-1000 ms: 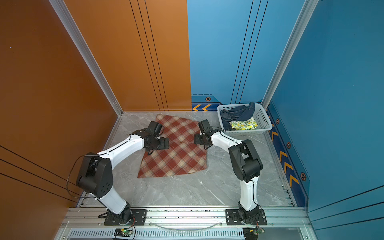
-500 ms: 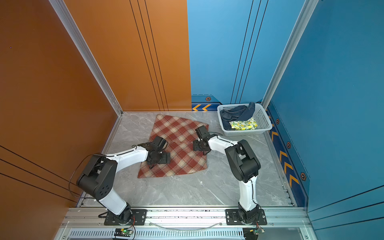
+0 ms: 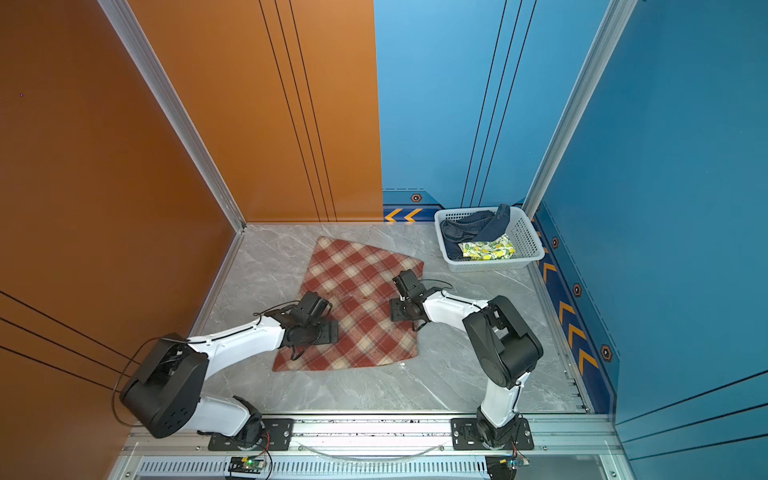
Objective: Fold and stack the skirts
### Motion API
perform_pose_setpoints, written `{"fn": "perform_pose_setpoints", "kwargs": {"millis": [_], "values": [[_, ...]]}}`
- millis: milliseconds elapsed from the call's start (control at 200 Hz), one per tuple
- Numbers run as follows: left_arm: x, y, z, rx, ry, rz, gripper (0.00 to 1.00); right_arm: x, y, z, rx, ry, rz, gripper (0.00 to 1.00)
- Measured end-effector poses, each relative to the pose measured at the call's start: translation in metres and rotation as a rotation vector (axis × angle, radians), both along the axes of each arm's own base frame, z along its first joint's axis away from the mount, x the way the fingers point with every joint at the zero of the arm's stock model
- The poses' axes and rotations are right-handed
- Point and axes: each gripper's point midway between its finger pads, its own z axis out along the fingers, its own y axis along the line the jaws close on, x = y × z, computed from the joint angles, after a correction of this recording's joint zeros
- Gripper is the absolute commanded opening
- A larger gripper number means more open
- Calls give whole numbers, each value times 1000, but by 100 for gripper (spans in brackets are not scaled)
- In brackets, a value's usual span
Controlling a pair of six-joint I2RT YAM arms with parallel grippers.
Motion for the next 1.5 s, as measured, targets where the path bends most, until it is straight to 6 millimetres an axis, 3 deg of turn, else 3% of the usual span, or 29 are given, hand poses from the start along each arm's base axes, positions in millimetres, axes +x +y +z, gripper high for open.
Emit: {"fn": "perform_pose_setpoints", "kwargs": {"millis": [170,431,856,1217,1347,1422,1502], "values": [[-26,7,1,-21,13,22,95,-29,-5,0,-1,11,10,66],[-60,20,0,-21,53,48,95,-50,-8,0,-7,11,3,66],[-81,24,0,-37,34,58,93,-65,-13,5,-3,5,-21,67],[-101,31,1,-62,22,81,91,-62,-15,29,21,-43,-31,69],[-109,36,3,-37,47,74,92,-44,-14,41,34,-62,-55,70],[-107,31,18,-31,32,50,93,-28,-15,52,52,-85,-79,70],[-89,19,54,-51,-47,24,95,-11,-20,62,72,-105,-108,70]]}}
